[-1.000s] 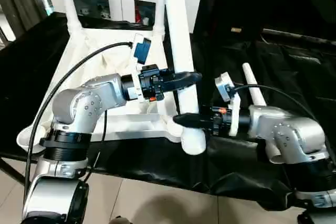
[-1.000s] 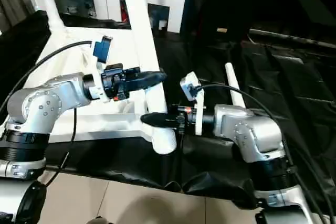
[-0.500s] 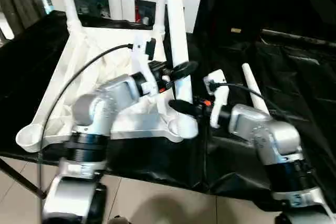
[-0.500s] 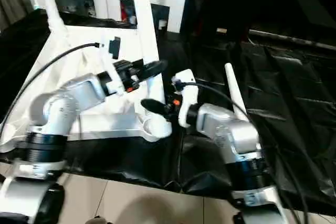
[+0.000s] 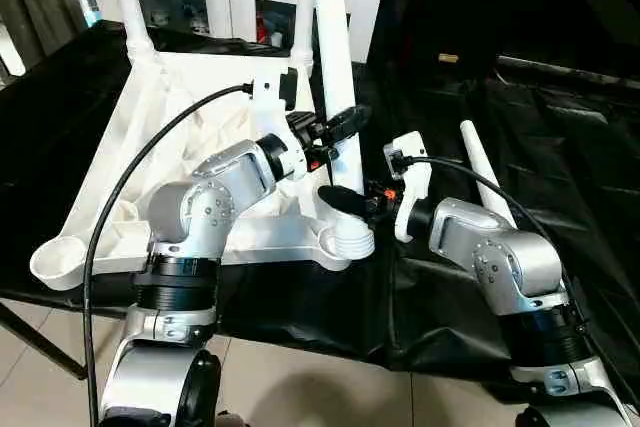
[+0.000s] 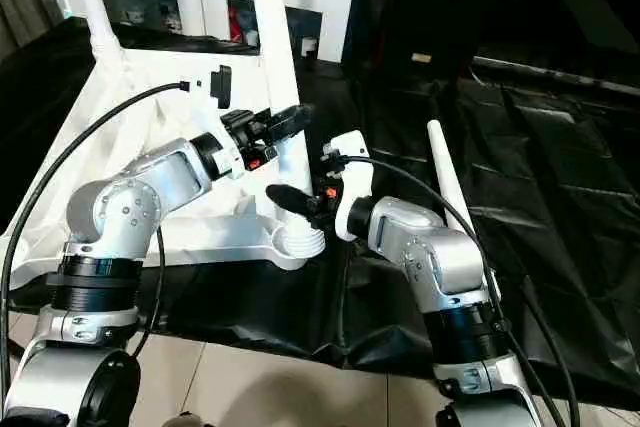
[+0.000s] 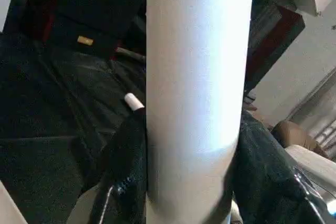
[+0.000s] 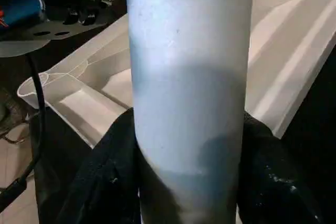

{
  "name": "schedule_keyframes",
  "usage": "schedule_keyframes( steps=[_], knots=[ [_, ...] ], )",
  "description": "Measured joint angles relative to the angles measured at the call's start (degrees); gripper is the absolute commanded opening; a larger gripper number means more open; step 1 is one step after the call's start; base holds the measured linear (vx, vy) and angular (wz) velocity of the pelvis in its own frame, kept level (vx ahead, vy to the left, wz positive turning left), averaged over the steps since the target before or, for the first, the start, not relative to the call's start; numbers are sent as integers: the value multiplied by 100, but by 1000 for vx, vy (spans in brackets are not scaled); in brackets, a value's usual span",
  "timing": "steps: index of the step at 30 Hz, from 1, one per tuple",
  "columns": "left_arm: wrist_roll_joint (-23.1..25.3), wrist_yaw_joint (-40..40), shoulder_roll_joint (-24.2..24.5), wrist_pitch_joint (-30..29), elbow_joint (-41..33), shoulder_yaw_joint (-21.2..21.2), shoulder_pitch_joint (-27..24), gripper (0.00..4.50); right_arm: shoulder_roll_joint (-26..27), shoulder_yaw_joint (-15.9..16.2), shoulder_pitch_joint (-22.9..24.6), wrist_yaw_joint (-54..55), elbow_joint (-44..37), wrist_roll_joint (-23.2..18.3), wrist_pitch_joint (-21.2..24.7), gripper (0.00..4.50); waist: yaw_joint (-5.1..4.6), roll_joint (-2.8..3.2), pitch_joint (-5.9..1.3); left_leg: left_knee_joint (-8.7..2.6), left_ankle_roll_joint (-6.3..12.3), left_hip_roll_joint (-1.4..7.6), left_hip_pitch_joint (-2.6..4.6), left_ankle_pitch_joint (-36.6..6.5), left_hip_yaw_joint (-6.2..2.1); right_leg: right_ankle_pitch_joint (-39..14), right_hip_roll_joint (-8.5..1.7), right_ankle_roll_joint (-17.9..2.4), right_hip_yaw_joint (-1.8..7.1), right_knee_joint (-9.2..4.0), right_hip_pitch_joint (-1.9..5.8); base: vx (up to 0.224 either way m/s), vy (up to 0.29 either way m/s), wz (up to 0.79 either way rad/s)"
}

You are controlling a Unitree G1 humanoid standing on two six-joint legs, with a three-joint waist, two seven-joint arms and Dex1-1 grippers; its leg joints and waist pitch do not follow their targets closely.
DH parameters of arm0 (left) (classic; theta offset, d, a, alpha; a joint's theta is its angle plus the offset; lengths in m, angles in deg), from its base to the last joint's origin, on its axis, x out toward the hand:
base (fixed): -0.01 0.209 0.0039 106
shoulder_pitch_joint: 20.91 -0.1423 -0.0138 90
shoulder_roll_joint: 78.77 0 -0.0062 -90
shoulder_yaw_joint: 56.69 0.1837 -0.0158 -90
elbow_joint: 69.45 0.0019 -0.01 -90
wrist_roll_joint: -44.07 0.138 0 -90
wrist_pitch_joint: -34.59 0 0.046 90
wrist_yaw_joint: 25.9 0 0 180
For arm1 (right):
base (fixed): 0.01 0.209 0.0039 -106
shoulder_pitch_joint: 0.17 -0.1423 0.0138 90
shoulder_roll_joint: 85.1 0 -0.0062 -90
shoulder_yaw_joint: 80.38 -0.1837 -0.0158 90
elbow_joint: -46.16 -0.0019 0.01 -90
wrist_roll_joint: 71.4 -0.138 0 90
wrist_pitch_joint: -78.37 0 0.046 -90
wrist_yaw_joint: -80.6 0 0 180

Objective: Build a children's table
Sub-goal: Pick table leg

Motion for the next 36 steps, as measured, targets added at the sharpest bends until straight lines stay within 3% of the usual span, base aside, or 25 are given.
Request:
schedule_keyframes(
  steps=[3, 4, 9, 17, 23, 36],
  knots=[
    [7, 82, 41, 31, -8, 54, 0, 184, -12, 26, 0, -27, 0, 34, -54, 191, 1, 0, 0, 0, 0, 0, 0, 0, 0, 0, 0, 0, 0, 0, 0, 0, 0, 0],
    [7, 114, 62, 52, -19, 56, 0, 184, -17, 29, 0, -53, 0, 46, -100, 247, 1, 0, 0, 0, 0, 0, 0, 0, 0, 1, 0, 0, 0, 0, 0, 0, 0, 0],
    [9, 389, 199, 44, -59, 177, 0, 184, -174, 15, -81, -387, -25, -152, 4, 287, 5, 0, 0, 1, 0, 0, 3, 0, 0, 1, 0, 0, 0, 0, 0, 0, 0, 0],
    [-6, 1051, 537, 42, -250, 409, 1, 184, -886, 39, -176, -1227, -78, -326, 392, 349, 5, -3, -1, 6, 1, 0, 0, 1, 1, 2, 0, 0, 2, 4, 0, 0, 0, 0],
    [-100, 1223, 588, 27, -280, 419, 68, 184, -1113, 262, -220, -1525, -78, -341, 563, 354, 2, -4, -1, 15, 1, 1, -2, 1, 1, 3, 0, -2, 3, 17, 0, 0, 0, 0],
    [-163, 1463, 661, -7, -403, 584, 68, 184, -1020, 356, -220, -1568, -78, -387, 662, 354, 5, -4, -1, 28, 1, 3, -2, 1, 0, 4, -1, -2, 3, 28, 0, 0, 0, 0]
  ],
)
